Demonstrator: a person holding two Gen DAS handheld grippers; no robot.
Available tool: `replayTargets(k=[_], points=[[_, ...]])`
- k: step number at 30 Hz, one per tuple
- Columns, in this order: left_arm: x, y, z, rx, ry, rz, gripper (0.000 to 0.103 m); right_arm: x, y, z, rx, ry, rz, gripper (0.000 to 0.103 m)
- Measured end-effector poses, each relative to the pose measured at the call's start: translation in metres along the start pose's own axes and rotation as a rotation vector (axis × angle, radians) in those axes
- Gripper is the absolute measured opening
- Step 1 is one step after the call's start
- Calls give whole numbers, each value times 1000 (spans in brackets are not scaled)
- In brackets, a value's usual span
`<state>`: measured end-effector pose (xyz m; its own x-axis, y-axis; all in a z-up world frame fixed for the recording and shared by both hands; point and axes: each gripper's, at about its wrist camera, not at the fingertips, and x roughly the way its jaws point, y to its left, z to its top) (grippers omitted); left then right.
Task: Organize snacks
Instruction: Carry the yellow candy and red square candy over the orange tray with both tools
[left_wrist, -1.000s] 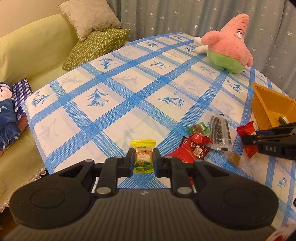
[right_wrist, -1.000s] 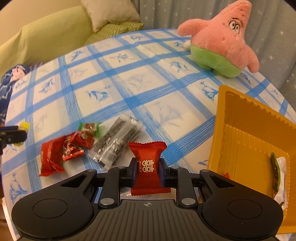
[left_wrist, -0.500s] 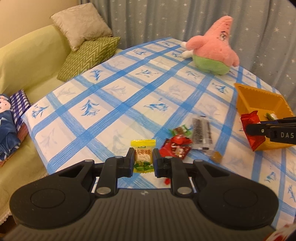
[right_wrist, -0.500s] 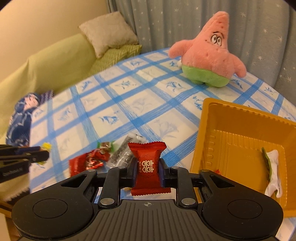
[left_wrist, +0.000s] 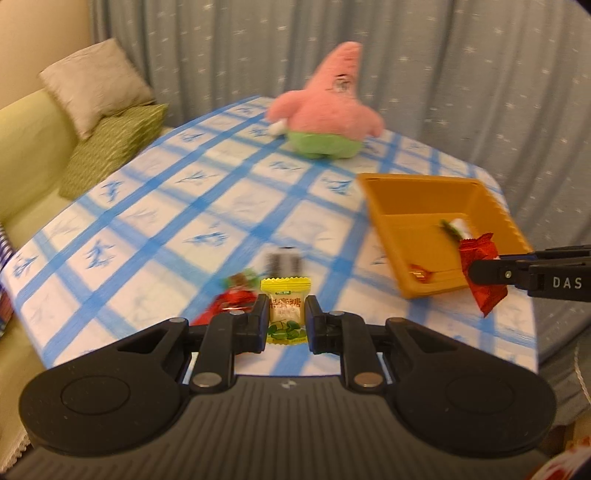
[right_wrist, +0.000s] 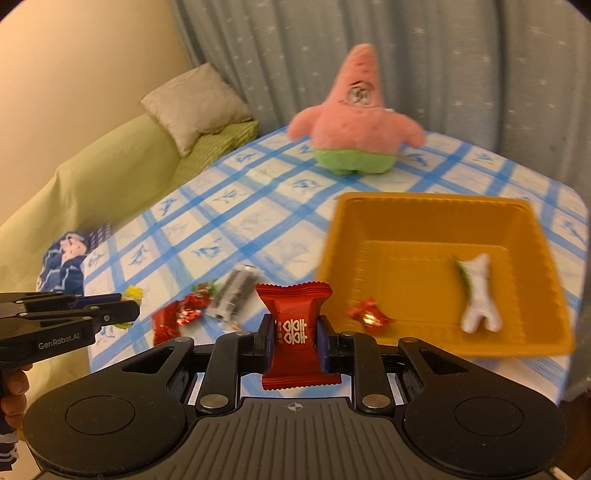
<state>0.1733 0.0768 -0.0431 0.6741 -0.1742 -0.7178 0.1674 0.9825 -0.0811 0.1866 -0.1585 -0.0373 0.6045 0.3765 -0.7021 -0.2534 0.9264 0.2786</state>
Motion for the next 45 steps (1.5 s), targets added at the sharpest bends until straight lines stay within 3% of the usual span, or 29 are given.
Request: replayTargets(k=[10, 20, 35, 45], points=[[4, -67, 8, 85, -6, -88, 18, -51, -60, -11, 82, -56, -100, 23], [28, -128, 33, 151, -30, -146, 18, -68, -116, -4, 133, -87, -165, 23], [89, -183, 64, 194, -8, -146, 18, -34, -168, 25, 155, -92, -176, 23], [119, -193, 74, 199, 19, -139, 18, -4, -187, 29, 149, -40, -190, 23]])
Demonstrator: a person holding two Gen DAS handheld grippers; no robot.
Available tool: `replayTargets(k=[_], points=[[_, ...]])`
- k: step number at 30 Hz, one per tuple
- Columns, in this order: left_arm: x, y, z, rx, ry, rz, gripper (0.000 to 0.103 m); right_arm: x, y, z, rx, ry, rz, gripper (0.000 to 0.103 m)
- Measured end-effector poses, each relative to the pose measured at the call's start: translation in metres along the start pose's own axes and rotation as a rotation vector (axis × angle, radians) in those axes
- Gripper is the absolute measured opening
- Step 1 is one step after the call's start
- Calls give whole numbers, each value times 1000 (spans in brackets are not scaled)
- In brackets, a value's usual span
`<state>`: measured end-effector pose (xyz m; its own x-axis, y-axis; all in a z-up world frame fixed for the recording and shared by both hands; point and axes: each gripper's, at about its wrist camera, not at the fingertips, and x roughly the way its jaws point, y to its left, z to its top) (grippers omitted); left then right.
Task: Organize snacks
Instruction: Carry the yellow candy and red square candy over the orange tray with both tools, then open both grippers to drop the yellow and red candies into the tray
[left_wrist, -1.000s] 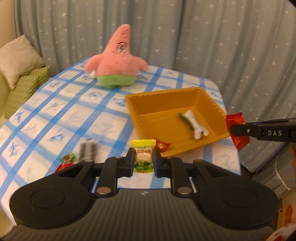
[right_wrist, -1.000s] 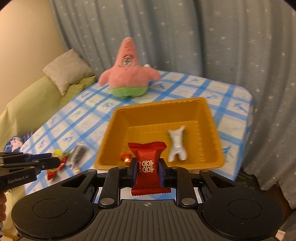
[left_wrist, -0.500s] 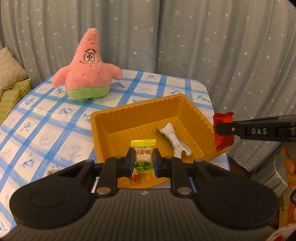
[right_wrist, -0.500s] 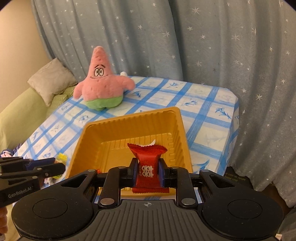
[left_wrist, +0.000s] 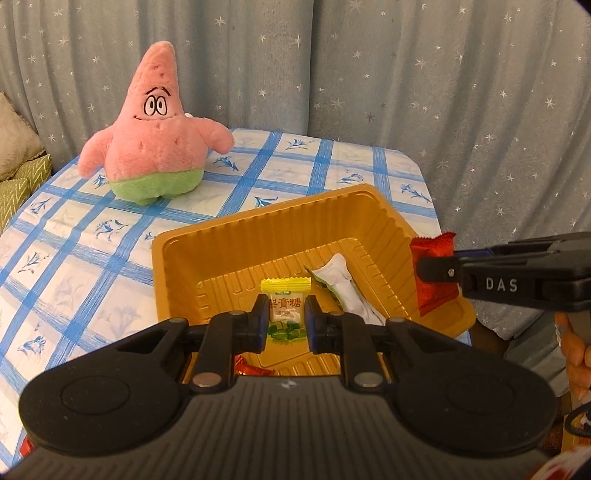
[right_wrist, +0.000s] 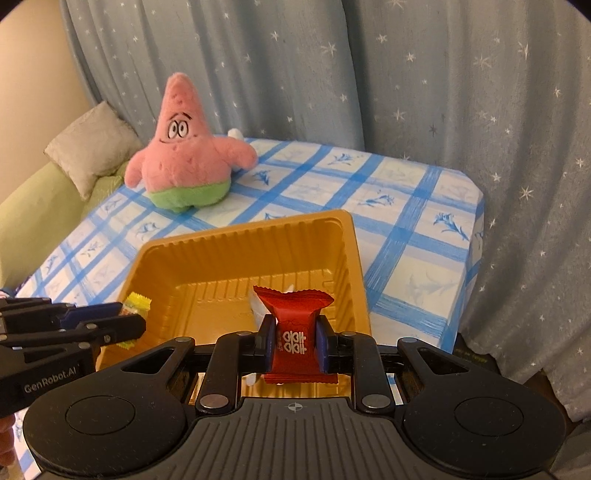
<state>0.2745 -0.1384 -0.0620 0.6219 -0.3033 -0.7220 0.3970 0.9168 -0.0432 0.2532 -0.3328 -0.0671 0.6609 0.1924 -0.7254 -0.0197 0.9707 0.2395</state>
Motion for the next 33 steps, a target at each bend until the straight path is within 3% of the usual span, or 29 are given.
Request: replayTargets(k=[15, 33], points=[[26, 3, 3, -2, 36, 9, 18, 31, -7, -1, -26, 74, -11, 23], [35, 5, 3, -6, 52, 6, 18, 26, -12, 3, 24, 41, 19, 26]])
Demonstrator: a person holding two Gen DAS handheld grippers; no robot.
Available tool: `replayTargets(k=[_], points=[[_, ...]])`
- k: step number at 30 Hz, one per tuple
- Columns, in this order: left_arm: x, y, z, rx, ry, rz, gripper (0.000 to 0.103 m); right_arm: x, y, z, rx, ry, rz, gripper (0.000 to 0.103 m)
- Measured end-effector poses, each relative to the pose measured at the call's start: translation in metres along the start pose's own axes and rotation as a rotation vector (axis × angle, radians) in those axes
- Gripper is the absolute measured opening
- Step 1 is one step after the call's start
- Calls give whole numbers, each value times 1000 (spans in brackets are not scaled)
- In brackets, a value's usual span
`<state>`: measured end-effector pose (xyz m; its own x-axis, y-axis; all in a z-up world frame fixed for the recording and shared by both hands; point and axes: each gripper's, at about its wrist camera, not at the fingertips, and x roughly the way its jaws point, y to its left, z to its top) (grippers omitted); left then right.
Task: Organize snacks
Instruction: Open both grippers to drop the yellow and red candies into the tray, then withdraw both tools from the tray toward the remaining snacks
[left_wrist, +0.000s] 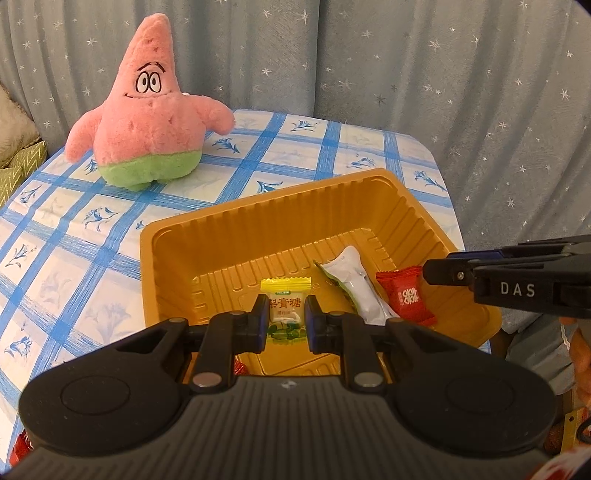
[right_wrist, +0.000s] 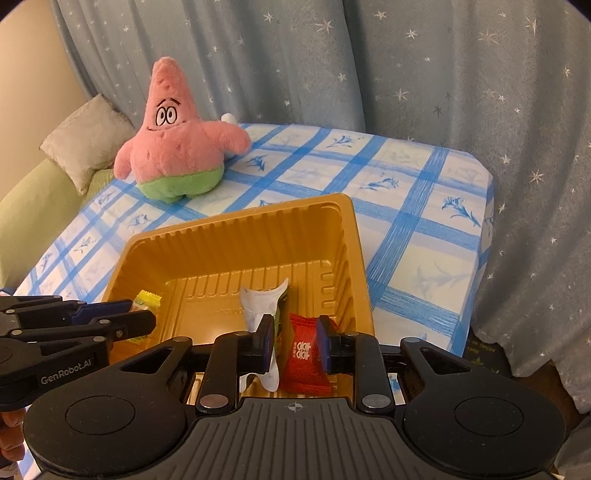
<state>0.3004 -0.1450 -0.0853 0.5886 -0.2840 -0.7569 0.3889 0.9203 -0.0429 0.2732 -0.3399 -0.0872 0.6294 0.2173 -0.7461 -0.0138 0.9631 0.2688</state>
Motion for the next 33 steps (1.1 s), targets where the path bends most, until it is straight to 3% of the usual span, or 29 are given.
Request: replayTargets(k=[9, 11, 13, 15, 17, 33], points=[[5, -1, 2, -3, -3, -7, 21, -2, 1, -1, 3, -3, 4, 26], [4, 1, 1, -1, -2, -2, 28, -4, 1, -2, 6, -2, 11, 27], [1, 3, 0, -6, -1, -6, 29, -7, 2, -3, 8, -6, 16, 31], [-4, 4, -1, -7, -1, -7, 30, -11, 3, -5, 10, -10, 18, 51], [-9, 6, -3, -8, -2, -5, 35, -16, 4, -7, 14, -30, 16, 60], [-79, 26, -39, -53, -18, -10, 45, -65, 15, -30, 75, -83, 51, 71]])
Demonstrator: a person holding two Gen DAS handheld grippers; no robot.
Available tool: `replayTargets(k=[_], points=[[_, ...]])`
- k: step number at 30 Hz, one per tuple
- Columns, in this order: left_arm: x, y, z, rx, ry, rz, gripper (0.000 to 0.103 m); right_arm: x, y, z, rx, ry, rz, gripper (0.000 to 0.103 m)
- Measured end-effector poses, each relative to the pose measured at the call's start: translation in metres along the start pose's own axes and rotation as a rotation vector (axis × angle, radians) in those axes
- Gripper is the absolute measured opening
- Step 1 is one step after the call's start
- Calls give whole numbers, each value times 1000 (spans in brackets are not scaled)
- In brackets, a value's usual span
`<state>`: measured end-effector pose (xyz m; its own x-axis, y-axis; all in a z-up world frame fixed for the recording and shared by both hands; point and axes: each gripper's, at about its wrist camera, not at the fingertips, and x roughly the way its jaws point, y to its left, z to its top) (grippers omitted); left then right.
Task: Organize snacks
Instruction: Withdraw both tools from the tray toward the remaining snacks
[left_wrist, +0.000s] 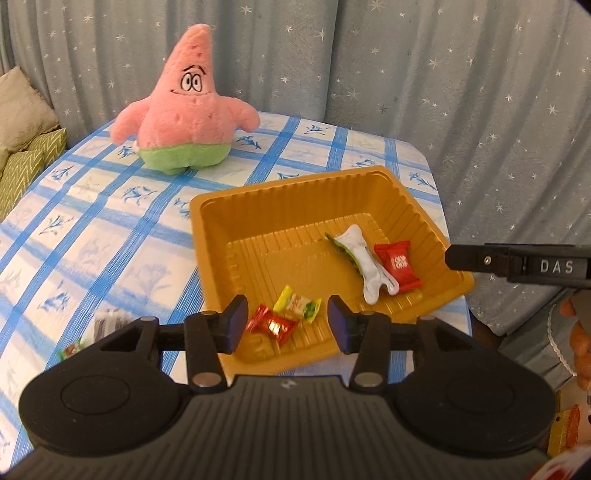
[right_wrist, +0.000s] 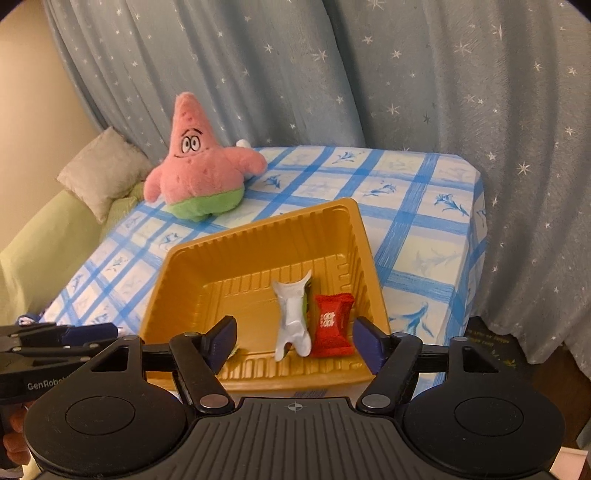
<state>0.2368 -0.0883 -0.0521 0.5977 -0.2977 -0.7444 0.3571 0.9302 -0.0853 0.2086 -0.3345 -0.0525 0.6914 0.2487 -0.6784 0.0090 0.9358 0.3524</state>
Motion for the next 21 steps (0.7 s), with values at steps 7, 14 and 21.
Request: replayTargets(k=[7, 14, 21], points=[[-34, 6, -19, 0, 0, 10, 49, -24, 14, -14, -7, -4, 23, 73], [-63, 14, -44, -11, 0, 24, 49, -44, 29, -33, -30, 11, 36, 74], [-86, 28, -72, -54, 9, 57, 49, -55, 43, -48, -43, 26, 57, 74]])
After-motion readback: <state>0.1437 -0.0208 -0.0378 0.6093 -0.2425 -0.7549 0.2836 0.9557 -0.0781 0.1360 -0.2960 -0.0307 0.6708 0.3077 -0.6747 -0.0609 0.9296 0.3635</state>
